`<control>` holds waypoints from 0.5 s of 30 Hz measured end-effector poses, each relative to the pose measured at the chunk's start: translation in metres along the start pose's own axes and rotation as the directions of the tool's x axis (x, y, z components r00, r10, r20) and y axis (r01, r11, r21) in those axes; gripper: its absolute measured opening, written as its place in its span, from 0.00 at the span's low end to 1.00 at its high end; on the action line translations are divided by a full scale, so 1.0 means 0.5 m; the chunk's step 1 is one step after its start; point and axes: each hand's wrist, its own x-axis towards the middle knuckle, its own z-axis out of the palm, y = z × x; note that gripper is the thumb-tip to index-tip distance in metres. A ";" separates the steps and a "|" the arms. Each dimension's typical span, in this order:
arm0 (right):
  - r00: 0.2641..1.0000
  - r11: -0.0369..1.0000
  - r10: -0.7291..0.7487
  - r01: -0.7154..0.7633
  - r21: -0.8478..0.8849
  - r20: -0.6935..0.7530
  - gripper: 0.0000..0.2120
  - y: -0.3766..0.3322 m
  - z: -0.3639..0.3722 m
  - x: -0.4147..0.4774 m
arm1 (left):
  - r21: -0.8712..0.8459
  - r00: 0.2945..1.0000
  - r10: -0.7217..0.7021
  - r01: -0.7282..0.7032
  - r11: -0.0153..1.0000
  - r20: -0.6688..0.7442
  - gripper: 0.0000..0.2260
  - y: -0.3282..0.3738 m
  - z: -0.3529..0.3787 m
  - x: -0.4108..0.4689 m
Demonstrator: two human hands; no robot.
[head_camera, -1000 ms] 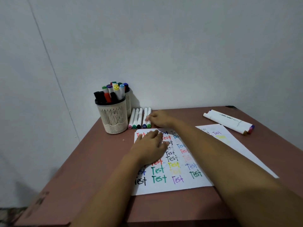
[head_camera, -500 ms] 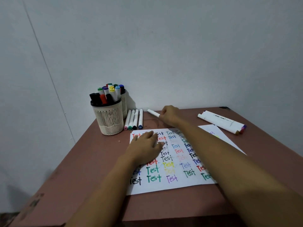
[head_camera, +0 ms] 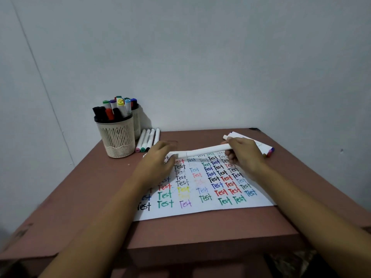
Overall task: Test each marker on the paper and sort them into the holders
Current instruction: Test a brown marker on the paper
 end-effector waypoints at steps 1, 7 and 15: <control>1.000 1.000 -0.003 0.003 0.024 0.002 0.15 0.000 -0.005 -0.013 | -0.023 0.999 0.045 -0.045 0.999 0.011 0.17 0.008 -0.001 -0.003; 0.998 0.970 0.057 -0.058 0.236 0.008 0.17 0.007 -0.001 -0.047 | -0.015 0.981 0.155 -0.155 0.988 0.120 0.15 0.043 0.011 -0.015; 0.925 0.910 0.096 -0.231 0.345 0.368 0.14 0.015 0.015 -0.059 | -0.040 0.981 0.181 -0.178 0.983 0.073 0.10 0.069 0.011 -0.021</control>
